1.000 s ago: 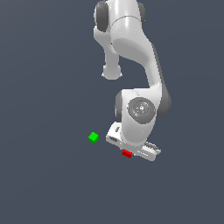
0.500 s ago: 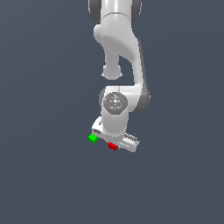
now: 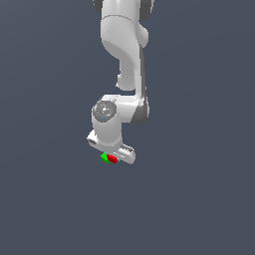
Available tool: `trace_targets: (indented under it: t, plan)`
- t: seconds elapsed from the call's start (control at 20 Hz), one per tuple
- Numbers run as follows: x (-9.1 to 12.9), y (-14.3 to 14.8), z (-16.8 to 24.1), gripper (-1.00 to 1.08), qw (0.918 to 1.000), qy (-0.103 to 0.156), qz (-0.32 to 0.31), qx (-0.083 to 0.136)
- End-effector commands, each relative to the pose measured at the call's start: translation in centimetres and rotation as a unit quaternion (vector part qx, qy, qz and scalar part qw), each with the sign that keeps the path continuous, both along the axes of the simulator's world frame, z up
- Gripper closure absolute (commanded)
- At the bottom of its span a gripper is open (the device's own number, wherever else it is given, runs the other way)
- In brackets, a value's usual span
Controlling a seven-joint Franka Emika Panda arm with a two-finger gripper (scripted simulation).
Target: Stack the red cube on top of the green cube.
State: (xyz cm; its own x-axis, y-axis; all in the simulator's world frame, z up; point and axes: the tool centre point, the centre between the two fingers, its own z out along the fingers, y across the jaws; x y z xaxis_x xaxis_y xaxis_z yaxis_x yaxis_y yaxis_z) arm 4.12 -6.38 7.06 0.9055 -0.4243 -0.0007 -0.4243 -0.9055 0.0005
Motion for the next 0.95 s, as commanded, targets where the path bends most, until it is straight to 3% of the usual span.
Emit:
trace_targets:
  t: [0.0,0.4,0.45,0.9]
  plan:
    - [-0.9,-1.5,-0.4,1.08,1.0,-0.001,0.0,0.0]
    - [-2.1,-3.7,-1.0,1.08,1.0,0.0,0.001,0.0]
    - [-2.1,-3.7,-1.0,-0.92,1.0,0.0,0.001,0.0]
    - [-2.1,-3.7,-1.0,-0.92,1.0,0.0,0.001,0.0]
